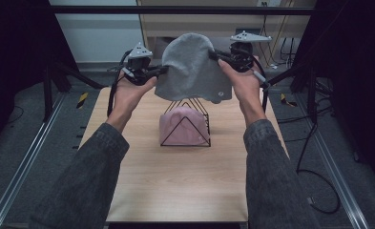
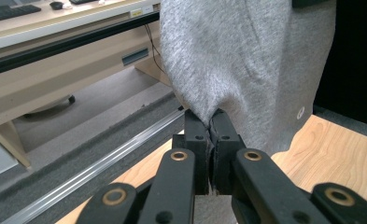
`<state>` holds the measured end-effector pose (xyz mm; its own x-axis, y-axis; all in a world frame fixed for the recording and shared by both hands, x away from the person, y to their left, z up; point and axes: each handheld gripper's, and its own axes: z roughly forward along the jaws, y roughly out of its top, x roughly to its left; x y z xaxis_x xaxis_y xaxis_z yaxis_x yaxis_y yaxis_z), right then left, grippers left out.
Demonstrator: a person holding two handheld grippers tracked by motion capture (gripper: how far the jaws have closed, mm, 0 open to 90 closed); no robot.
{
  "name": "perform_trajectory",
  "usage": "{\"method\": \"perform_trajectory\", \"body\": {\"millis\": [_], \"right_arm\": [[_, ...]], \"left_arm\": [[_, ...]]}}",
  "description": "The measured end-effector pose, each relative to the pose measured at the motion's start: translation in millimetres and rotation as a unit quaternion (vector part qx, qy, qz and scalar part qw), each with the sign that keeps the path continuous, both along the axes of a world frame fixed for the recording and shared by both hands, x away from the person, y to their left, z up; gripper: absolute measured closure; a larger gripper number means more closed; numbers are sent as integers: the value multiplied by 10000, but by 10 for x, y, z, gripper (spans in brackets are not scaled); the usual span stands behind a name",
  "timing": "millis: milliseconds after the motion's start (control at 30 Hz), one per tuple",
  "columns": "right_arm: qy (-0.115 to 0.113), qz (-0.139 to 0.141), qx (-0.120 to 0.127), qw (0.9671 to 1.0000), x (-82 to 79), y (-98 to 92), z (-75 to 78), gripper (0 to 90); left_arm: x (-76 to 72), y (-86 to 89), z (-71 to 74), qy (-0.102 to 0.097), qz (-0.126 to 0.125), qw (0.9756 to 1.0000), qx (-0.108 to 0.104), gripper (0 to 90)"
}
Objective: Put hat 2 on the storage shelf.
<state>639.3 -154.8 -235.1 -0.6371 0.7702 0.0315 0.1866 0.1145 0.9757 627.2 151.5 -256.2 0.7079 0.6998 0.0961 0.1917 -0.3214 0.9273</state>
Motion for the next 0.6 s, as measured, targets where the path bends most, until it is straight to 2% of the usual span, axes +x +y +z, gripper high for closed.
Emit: {"method": "perform_trajectory", "body": {"millis": [333, 500, 600], "right_arm": [[175, 58, -173, 9997, 30, 105, -226, 853], [272, 88, -124, 9995, -4, 101, -328, 853], [299, 129, -178, 9993, -50, 109, -366, 853]], "left_arm": [[77, 114, -219, 218, 189, 9996, -70, 882], [58, 150, -263, 283, 198, 9994, -45, 882], [39, 162, -277, 299, 188, 9994, -58, 882]]}}
